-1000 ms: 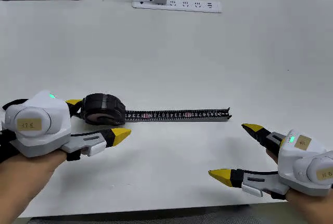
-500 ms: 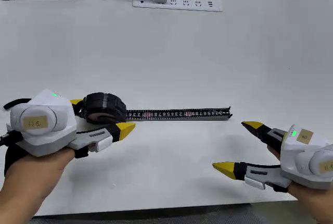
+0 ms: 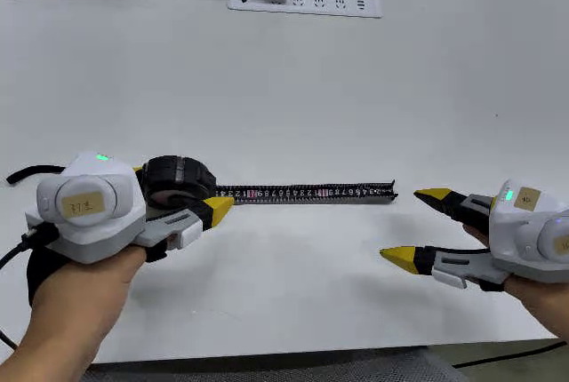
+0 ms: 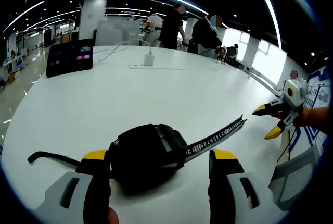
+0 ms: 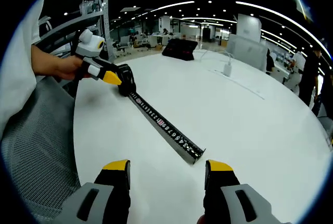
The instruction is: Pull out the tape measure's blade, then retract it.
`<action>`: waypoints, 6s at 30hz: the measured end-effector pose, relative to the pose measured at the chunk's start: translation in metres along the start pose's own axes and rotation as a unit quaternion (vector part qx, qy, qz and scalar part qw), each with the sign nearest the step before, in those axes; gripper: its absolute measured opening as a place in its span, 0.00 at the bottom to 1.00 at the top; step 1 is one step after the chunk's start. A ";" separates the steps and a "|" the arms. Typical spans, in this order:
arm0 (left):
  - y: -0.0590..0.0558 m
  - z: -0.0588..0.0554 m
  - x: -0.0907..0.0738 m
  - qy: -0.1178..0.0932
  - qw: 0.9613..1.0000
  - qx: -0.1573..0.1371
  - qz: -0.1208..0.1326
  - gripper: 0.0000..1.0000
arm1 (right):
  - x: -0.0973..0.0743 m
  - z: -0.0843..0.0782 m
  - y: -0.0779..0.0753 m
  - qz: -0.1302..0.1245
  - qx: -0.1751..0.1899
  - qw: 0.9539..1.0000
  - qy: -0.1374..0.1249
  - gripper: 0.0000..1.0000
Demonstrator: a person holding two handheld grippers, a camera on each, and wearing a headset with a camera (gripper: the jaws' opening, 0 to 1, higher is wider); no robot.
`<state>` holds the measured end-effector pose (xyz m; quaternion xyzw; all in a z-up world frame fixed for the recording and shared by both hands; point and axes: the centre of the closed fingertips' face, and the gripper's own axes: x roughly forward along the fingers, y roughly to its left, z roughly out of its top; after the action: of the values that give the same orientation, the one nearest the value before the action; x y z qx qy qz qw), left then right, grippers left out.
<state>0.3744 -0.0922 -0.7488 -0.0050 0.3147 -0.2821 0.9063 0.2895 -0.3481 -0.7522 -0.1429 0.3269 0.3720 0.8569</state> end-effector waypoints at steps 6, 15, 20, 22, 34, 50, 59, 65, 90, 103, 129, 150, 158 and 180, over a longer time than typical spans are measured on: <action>0.002 0.000 0.002 -0.003 1.000 -0.010 0.013 0.74 | 0.002 0.003 -0.011 0.009 -0.028 0.999 0.014 0.49; 0.004 0.001 0.003 -0.004 0.999 -0.024 0.042 0.71 | 0.008 0.005 -0.028 0.032 -0.066 0.997 0.038 0.41; 0.007 0.001 0.004 -0.003 0.998 -0.031 0.056 0.68 | 0.014 0.003 -0.031 0.049 -0.084 0.994 0.052 0.39; 0.008 0.001 0.005 0.000 0.998 -0.034 0.061 0.67 | 0.017 0.002 -0.032 0.055 -0.092 0.993 0.058 0.37; 0.013 0.001 0.007 -0.002 0.995 -0.049 0.087 0.64 | 0.025 0.000 -0.037 0.079 -0.118 0.987 0.075 0.31; 0.017 -0.003 0.010 0.010 0.994 -0.043 0.101 0.61 | 0.036 -0.005 -0.037 0.127 -0.157 0.973 0.107 0.20; 0.017 -0.003 0.009 0.008 0.994 -0.042 0.100 0.61 | 0.039 -0.012 -0.033 0.142 -0.171 0.968 0.119 0.18; 0.017 -0.003 0.009 0.010 0.994 -0.042 0.100 0.61 | 0.041 -0.011 -0.034 0.147 -0.175 0.966 0.118 0.13; 0.019 -0.004 0.010 0.024 0.994 -0.041 0.102 0.58 | 0.044 -0.008 -0.034 0.153 -0.183 0.964 0.115 0.11; 0.018 -0.004 0.010 0.019 0.994 -0.048 0.098 0.58 | 0.044 -0.005 -0.036 0.152 -0.186 0.964 0.112 0.10; 0.019 -0.005 0.007 0.017 0.995 -0.052 0.085 0.58 | 0.070 0.019 -0.013 0.175 -0.187 0.963 0.088 0.10; 0.020 -0.004 0.007 0.018 0.995 -0.060 0.082 0.58 | 0.093 0.043 0.010 0.197 -0.193 0.959 0.069 0.10; 0.019 -0.004 0.007 0.017 0.995 -0.061 0.081 0.58 | 0.100 0.048 0.017 0.203 -0.191 0.958 0.062 0.10; 0.020 -0.004 0.007 0.017 0.995 -0.061 0.079 0.58 | 0.124 0.069 0.041 0.218 -0.184 0.958 0.041 0.10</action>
<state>0.3867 -0.0789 -0.7600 -0.0310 0.3465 -0.1899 0.9181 0.3542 -0.2188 -0.7835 -0.2384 0.3109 0.5973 0.6998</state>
